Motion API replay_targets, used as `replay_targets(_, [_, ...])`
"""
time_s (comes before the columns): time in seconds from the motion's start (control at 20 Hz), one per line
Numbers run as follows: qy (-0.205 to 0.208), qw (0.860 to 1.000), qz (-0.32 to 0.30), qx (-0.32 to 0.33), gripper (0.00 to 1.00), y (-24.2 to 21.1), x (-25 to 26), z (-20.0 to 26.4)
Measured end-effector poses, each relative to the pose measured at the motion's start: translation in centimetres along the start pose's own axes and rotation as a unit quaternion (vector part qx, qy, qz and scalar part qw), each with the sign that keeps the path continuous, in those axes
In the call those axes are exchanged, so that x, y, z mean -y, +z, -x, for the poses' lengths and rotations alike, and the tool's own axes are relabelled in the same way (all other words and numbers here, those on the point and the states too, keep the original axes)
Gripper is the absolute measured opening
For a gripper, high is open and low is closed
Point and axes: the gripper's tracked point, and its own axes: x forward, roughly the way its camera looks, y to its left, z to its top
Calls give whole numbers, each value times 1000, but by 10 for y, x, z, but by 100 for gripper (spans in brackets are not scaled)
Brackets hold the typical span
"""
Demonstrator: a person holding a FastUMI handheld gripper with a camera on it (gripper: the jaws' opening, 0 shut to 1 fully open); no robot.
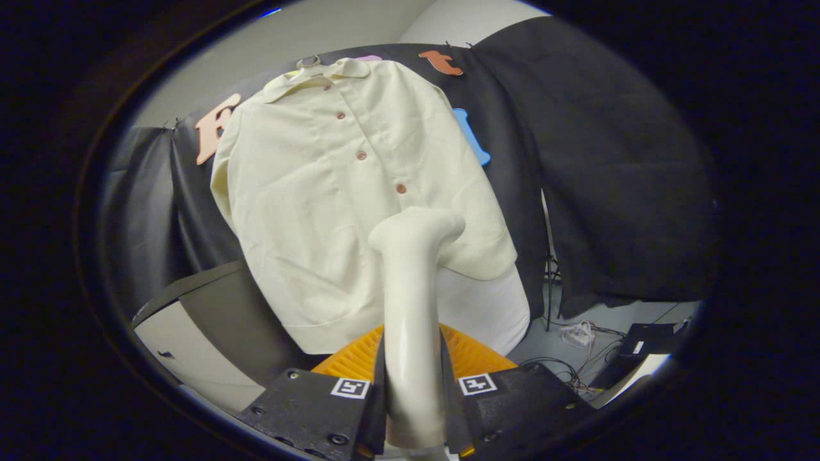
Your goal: Iron the clothes twice with a garment steamer, once on the left side and once on the right side.
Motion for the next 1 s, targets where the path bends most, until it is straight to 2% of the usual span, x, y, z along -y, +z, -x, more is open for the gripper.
replay_targets(0.3, [27, 998, 45, 22, 36, 19, -66, 50])
replay_targets(0.45, [50, 998, 32, 30, 36, 27, -103, 76])
replay_targets(0.6, [54, 996, 56, 37, 36, 31, -134, 97])
replay_targets(0.75, [85, 994, 56, 50, 36, 39, -183, 122])
replay_targets(1.0, [106, 983, 122, 89, 36, 60, -257, 162])
